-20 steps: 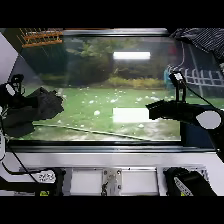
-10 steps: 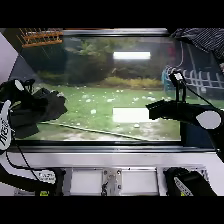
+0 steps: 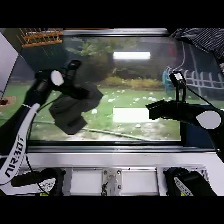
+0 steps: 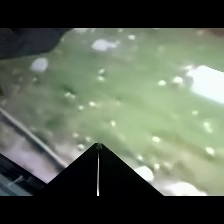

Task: Fold the clothes and pants, and hang the long-sleeved shirts on hangers.

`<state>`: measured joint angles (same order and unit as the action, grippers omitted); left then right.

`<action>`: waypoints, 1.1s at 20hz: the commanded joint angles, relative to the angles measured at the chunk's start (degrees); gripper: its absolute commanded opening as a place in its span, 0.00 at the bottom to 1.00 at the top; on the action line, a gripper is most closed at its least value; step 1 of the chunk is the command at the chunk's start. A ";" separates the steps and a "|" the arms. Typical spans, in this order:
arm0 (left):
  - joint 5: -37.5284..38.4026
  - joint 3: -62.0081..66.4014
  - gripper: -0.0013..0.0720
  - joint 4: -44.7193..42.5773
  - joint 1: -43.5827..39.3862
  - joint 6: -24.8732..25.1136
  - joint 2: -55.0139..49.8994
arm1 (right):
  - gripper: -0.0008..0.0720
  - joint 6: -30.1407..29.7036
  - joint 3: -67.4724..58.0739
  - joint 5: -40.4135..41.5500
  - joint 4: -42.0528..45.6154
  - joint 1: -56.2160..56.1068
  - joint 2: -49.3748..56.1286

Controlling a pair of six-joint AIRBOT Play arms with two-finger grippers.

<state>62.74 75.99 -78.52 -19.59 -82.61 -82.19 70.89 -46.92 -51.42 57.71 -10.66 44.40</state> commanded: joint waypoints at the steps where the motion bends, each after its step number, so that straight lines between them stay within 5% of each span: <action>1: -6.75 0.07 0.02 0.59 -16.76 0.15 0.81 | 0.05 0.26 0.02 -0.02 -3.10 -0.02 0.02; 4: -8.35 0.09 0.05 0.04 -24.87 0.04 0.90 | 0.04 0.24 -0.04 0.61 -1.75 0.61 0.02; 6: -5.51 0.07 0.84 -0.37 -23.56 -2.78 2.14 | 0.04 0.28 -0.04 0.39 0.83 2.78 0.02; 9: -2.40 -2.21 0.87 -1.18 -13.49 -11.28 6.93 | 0.06 0.50 -0.02 -0.87 3.65 7.17 0.04; 10: -3.34 -4.85 0.87 -1.18 -9.07 -13.90 9.16 | 0.14 0.46 -0.02 -1.95 4.31 8.68 0.07; 12: -5.01 -11.10 0.87 -0.66 -0.44 -17.77 12.55 | 0.89 0.46 0.00 -3.61 6.21 10.99 1.03; 16: -9.53 -24.98 0.87 10.64 12.83 -17.00 13.18 | 0.90 0.42 0.02 -4.59 9.18 13.35 7.39; 22: -11.85 -29.27 0.87 32.59 14.93 -2.95 1.18 | 0.90 -2.19 0.02 -4.52 7.61 13.79 23.87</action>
<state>51.83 48.23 -57.32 -5.54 -91.85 -76.07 70.83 -46.92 -55.59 66.06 2.81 61.34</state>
